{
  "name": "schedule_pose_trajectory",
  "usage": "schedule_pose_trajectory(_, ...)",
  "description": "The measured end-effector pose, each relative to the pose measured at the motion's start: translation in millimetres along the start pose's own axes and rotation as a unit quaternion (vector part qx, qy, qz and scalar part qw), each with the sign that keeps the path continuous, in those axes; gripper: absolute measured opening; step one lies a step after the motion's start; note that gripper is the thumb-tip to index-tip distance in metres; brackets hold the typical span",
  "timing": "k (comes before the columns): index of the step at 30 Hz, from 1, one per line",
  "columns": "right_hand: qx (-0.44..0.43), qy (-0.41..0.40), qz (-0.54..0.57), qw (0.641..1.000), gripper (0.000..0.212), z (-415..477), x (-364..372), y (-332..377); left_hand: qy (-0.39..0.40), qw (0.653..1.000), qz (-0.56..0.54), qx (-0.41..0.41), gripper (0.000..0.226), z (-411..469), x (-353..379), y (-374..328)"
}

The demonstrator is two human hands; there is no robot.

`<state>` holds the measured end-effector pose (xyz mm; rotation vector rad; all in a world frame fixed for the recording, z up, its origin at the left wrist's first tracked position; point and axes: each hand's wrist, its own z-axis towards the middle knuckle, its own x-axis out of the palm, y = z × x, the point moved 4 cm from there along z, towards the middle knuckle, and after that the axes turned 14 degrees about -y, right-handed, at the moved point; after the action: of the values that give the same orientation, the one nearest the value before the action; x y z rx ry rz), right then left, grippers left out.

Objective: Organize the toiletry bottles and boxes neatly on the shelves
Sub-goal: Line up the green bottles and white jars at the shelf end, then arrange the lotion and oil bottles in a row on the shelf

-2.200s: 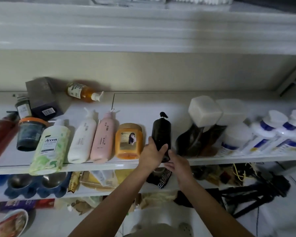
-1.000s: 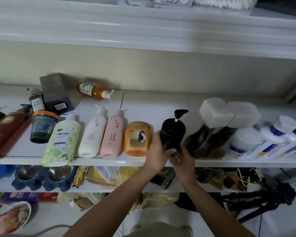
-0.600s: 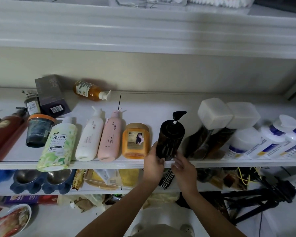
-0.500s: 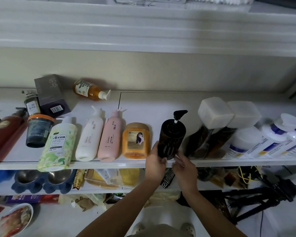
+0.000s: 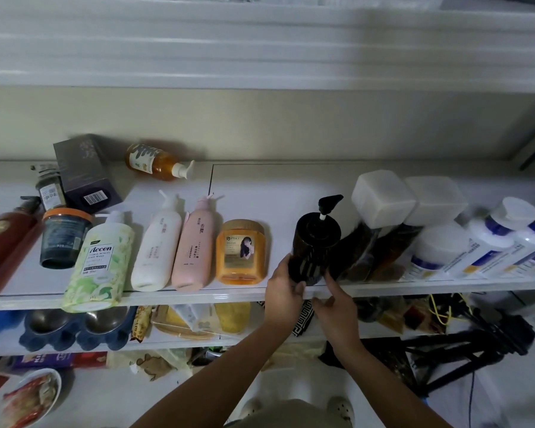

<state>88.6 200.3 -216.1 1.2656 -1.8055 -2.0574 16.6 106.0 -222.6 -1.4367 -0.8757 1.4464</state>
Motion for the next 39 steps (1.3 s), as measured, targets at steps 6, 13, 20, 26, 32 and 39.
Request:
schedule_pose_trajectory(6, 0.001, 0.009, 0.0, 1.0, 0.064, -1, 0, 0, 0.012, 1.0, 0.017, 0.011, 0.062, 3, 2, -6)
schedule_pose_trajectory(13, 0.024, -0.002, 0.023, 0.999, 0.064, 1, 2, -6, 0.009, 1.0, 0.014, 0.019, 0.064, 4, 1, -8)
schedule_pose_trajectory(20, 0.036, -0.009, 0.058, 0.998, 0.066, 0, 3, -6, 0.025, 0.999, 0.031, 0.029, 0.059, 2, 0, -9)
schedule_pose_trajectory(26, 0.058, -0.045, 0.107, 0.991, 0.021, -11, 7, -12, -0.008, 0.999, 0.005, 0.053, 0.043, -19, -38, -25)
schedule_pose_trajectory(32, 0.067, 0.09, 0.149, 0.983, 0.008, -29, 41, 22, -0.243, 0.962, 0.091, 0.087, 0.029, -4, -120, -16)
schedule_pose_trajectory(39, 0.043, 0.122, 0.153, 0.98, 0.018, -10, 80, 73, -0.067, 0.966, 0.25, 0.011, 0.026, 40, -120, 0)
